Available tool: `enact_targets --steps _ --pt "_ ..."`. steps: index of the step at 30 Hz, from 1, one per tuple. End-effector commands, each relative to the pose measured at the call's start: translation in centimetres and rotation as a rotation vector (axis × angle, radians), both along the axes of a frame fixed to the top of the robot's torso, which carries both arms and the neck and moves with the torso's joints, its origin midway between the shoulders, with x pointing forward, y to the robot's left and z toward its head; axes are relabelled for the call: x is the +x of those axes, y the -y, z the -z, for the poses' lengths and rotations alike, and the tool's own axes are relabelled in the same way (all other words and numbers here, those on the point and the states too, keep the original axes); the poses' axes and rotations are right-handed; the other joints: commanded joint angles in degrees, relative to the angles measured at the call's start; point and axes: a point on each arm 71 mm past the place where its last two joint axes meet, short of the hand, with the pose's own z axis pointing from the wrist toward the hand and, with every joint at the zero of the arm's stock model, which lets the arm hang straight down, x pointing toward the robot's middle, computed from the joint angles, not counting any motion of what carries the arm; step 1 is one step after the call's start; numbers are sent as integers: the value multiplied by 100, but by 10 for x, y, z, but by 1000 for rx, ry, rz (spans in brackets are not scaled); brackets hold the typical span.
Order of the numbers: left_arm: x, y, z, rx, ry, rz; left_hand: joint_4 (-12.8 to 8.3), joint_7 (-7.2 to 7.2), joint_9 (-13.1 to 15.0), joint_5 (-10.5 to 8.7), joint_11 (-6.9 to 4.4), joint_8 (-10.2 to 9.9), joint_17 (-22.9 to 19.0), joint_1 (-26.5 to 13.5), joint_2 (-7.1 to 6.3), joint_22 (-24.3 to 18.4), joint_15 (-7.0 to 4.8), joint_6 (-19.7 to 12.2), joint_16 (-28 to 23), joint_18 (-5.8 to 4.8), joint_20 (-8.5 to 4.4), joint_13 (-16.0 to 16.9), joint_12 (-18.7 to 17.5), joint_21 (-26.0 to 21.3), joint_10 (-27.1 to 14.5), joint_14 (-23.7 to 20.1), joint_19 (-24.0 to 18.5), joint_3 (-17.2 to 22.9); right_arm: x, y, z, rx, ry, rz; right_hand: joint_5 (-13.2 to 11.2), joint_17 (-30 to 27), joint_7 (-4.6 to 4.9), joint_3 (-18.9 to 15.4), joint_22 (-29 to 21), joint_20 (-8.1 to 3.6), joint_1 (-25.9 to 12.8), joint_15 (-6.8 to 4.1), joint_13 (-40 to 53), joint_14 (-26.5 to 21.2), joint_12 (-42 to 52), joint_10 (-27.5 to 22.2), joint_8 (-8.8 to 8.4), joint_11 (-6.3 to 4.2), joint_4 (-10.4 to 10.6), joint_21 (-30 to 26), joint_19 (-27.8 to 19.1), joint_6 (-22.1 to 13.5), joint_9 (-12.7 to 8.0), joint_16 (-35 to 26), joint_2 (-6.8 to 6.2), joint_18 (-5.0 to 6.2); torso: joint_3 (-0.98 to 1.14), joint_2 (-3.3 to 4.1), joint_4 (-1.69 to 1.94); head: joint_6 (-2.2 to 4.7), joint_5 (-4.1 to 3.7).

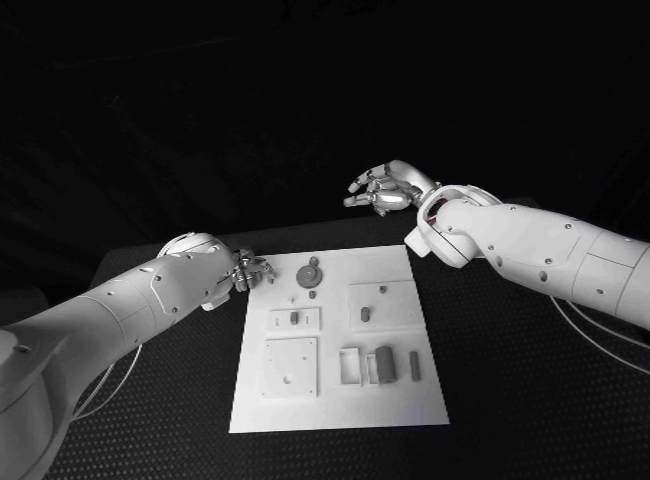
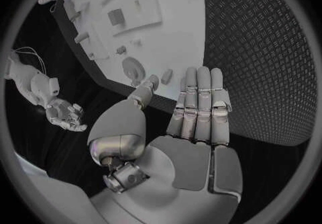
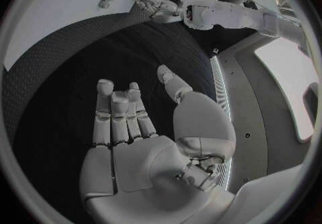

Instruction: Assemble the parts on the task board

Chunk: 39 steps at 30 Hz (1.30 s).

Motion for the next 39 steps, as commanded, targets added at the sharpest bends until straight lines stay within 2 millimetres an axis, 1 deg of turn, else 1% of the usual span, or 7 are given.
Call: enact_targets --steps 1,10,18,20,24,33,39 --pt "0 5 -1 -28 -2 22 3 25 -10 -15 37 24 9 69 5 -6 26 19 -41 -35 34 -10 -34 -20 23 -30 -8 -42 0 -2 0 0 1 -10 -9 -9 56 -11 50 -18 -50 0 -6 -36 13 -29 -25 -9 18 -30 2 -1 -8 19 4 94 4 -4 0 -6 -8" --pt "-1 11 2 -38 6 35 0 23 -51 -16 45 40 43 201 58 -4 32 39 -71 -33 44 -58 -166 -42 66 -24 0 -52 0 -3 0 1 1 -13 -9 -10 56 -9 51 -18 -49 1 -8 -36 15 -29 -25 -9 18 -30 3 -2 -8 21 5 94 8 0 -4 -10 -20" --pt "0 9 2 -41 15 27 0 26 -75 -15 51 43 62 255 74 -6 37 36 -88 -32 48 -89 -251 -50 99 -27 -3 -64 0 -3 -1 1 2 -12 -9 -11 56 -9 52 -18 -49 1 -10 -36 16 -30 -25 -8 18 -30 4 -3 -9 22 4 94 10 -4 1 -19 -44" --pt "0 8 2 -41 14 26 -1 25 -79 -15 50 47 68 273 82 -6 37 42 -91 -31 48 -95 -268 -50 113 -25 -1 -64 0 -3 -1 1 2 -12 -9 -12 57 -9 52 -18 -49 1 -10 -36 17 -30 -25 -8 18 -30 4 -3 -9 22 4 94 7 -5 5 -25 -45" --pt "0 8 2 -39 13 25 2 13 -87 -16 44 72 85 320 141 -6 34 78 -96 -29 48 -110 -318 -49 155 -14 8 -65 0 -4 -1 1 2 -13 -9 -12 57 -9 52 -18 -49 1 -11 -36 17 -30 -25 -8 18 -30 4 -3 -10 23 5 94 5 -5 7 -34 -49" --pt "1 7 3 -40 20 15 -6 -2 -109 -20 36 103 122 437 333 -6 33 113 -114 -30 49 -138 -426 -52 227 -5 15 -71 0 -5 -1 1 2 -14 -9 -14 57 -8 53 -18 -48 2 -13 -37 18 -31 -24 -8 17 -31 4 -3 -10 23 5 94 6 2 -5 -43 -49" --pt "1 8 5 -55 19 11 -10 0 -118 -22 36 106 138 461 351 -5 30 111 -109 -29 47 -144 -456 -47 252 10 27 -93 0 -6 -1 2 2 -16 -9 -15 57 -8 53 -18 -49 2 -14 -38 18 -31 -24 -7 17 -32 3 -3 -11 23 3 94 3 -3 -4 -47 -62"
